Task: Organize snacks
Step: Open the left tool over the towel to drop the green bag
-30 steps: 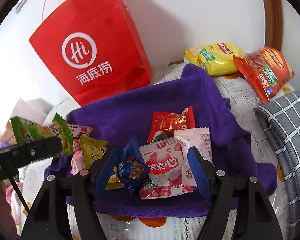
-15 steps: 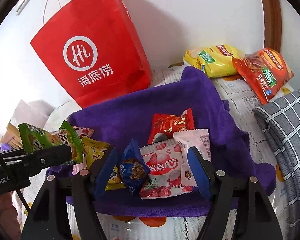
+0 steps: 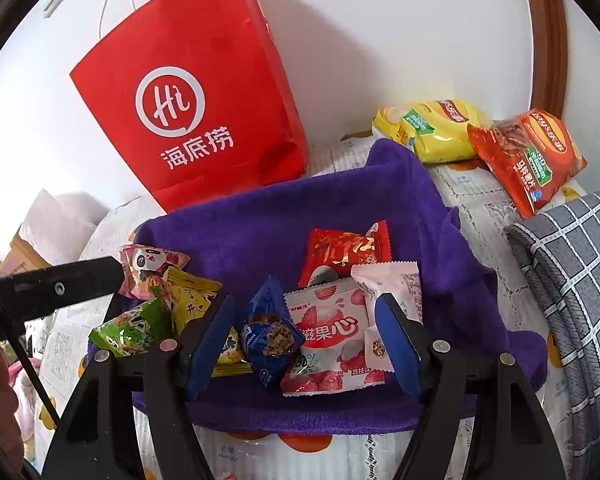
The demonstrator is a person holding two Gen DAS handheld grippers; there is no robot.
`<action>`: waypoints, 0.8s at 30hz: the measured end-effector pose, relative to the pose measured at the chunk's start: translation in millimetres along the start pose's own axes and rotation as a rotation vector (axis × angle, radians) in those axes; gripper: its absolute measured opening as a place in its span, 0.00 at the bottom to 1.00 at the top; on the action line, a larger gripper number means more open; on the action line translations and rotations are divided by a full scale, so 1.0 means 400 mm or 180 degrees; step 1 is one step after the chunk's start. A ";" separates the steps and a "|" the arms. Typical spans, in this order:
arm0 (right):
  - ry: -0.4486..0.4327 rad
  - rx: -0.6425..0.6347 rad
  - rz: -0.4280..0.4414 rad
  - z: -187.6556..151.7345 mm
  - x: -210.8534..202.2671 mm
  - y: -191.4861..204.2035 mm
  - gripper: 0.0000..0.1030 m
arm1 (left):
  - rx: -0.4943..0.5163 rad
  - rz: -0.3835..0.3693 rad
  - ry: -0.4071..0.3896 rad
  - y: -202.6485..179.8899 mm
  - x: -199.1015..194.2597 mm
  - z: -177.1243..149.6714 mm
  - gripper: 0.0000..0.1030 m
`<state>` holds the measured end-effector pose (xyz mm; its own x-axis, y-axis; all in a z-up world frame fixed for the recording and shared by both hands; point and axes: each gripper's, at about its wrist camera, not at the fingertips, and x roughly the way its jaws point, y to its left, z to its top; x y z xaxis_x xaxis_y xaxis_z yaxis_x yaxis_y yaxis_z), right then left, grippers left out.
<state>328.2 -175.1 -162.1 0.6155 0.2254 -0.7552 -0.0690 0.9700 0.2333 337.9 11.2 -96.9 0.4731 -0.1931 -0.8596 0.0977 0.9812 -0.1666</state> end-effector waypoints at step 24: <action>-0.0106 -0.0125 0.0132 -0.117 -0.204 0.064 0.70 | -0.0061 -0.0167 -0.0198 0.028 -0.101 0.009 0.65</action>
<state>239.6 -164.5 -123.2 0.6373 0.2631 -0.7243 -0.1253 0.9628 0.2394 323.2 29.8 -62.1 0.5215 -0.2437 -0.8177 0.1073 0.9695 -0.2205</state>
